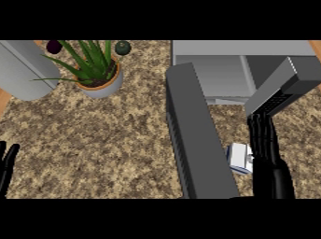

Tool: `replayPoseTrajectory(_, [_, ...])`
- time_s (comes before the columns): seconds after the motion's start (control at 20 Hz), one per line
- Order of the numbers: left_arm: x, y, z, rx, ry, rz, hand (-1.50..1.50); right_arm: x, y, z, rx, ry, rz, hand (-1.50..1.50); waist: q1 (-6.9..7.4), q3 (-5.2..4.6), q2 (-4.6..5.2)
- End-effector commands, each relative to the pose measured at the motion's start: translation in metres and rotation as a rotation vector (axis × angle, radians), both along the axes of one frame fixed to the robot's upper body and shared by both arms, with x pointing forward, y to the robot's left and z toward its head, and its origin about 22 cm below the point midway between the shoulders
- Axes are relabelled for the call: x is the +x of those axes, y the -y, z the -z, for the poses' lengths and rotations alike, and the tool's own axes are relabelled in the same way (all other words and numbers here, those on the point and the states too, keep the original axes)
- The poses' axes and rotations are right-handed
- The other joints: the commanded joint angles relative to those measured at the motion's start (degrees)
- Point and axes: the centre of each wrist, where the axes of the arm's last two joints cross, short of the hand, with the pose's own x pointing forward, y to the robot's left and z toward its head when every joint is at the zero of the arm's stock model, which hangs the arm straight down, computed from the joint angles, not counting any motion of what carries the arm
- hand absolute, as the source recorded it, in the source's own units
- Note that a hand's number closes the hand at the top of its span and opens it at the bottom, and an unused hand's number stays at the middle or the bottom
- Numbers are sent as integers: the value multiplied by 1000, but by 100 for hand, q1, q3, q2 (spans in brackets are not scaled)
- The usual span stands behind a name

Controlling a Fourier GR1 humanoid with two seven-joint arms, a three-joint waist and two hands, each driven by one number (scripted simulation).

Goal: Pick up the milk, place it into the microwave and close the microwave

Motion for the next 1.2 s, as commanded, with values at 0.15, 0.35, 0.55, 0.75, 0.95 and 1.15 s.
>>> replayPoseTrajectory(0.15, [-6,-8,4,-5,-14,9,-150,-5,14,49,-34,-63,88,-150,-2,16,24])
replayPoseTrajectory(0.35, [-24,5,-3,1,-1,-10,-150,-11,47,53,-27,-82,85,-150,7,16,17])
replayPoseTrajectory(0.55, [-8,7,1,-1,1,10,-150,-8,59,96,-46,-84,81,-150,3,18,27])
replayPoseTrajectory(0.75, [-7,-3,-2,6,4,-1,-150,-18,75,106,-45,-89,63,-150,-12,17,25])
replayPoseTrajectory(0.95, [-19,-5,17,-4,2,-18,-150,-9,86,97,-72,-72,55,-150,-2,14,19])
replayPoseTrajectory(1.15, [-9,11,-7,-4,10,21,-150,1,72,117,-95,-66,25,-150,-7,16,23])
